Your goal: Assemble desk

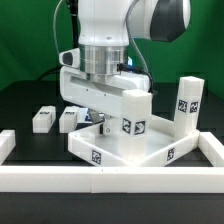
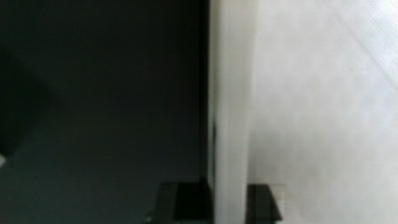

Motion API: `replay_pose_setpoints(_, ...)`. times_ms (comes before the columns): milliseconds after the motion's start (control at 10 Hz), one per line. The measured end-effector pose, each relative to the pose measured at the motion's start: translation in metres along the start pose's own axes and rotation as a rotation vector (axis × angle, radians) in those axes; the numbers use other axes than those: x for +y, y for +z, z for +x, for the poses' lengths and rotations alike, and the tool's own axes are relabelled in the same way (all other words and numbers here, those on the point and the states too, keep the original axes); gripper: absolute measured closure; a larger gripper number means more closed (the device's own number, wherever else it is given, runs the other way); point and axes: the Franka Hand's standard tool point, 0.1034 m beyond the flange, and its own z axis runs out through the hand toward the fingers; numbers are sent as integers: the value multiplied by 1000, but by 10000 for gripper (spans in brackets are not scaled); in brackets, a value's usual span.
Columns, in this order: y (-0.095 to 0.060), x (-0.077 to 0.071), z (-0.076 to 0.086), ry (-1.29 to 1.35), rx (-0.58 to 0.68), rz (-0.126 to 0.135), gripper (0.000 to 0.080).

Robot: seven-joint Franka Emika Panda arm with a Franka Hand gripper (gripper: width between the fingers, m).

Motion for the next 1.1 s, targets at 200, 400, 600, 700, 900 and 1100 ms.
replay_pose_setpoints(200, 3, -4, -1, -135, 13, -23, 738)
replay_pose_setpoints(400, 0, -16, 1, -271, 31, -18, 738)
replay_pose_setpoints(600, -1, -23, 5, -402, 46, -20, 738)
replay_pose_setpoints(700, -1, -22, 6, -460, 46, -23, 738)
replay_pose_setpoints(900, -1, -21, 7, -578, 46, -27, 738)
replay_pose_setpoints(1100, -2, -23, 8, -688, 49, -36, 738)
